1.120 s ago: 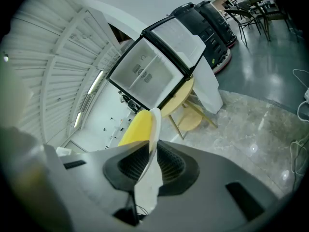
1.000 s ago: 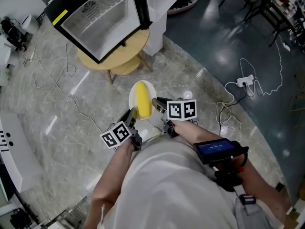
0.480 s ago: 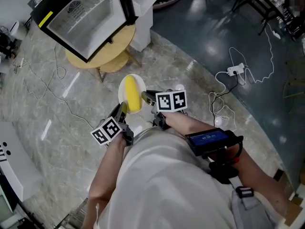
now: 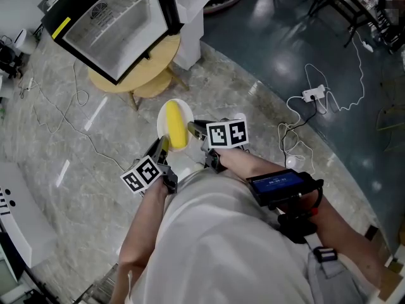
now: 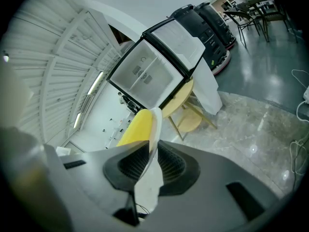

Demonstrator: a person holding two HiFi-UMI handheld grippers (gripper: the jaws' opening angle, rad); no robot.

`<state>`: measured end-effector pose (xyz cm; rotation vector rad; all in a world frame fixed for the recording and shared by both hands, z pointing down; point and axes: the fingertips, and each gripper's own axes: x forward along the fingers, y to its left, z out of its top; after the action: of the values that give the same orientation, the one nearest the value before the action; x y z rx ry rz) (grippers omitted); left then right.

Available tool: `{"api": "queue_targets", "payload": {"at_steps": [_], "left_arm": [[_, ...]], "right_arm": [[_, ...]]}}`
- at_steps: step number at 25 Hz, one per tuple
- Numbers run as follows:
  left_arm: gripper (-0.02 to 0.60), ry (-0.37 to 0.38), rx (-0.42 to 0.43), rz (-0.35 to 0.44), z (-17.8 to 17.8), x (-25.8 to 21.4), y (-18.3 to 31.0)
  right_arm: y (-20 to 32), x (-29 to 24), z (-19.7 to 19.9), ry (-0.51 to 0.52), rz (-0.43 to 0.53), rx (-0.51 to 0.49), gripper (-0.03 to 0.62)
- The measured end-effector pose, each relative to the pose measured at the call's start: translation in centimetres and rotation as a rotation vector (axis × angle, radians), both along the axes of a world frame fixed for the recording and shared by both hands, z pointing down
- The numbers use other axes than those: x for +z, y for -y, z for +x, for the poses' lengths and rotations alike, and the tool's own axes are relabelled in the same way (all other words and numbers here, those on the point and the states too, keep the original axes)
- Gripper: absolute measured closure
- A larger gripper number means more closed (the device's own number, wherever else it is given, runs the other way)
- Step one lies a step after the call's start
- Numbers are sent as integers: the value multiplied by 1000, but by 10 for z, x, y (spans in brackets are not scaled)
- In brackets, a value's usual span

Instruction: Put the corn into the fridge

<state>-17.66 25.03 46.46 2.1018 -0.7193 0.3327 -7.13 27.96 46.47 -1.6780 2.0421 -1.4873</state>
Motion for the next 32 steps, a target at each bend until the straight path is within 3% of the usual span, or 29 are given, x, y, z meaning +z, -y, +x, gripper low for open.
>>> {"api": "queue_targets", "payload": {"at_steps": [25,32], "left_arm": [[515,-4,94,-15,20,10,0],[515,8,85,-34,18,16,-2]], "right_arm": [[-9,7,18,-29,-34,80,548],[-9,14,17,-18,-51,69,548]]}}
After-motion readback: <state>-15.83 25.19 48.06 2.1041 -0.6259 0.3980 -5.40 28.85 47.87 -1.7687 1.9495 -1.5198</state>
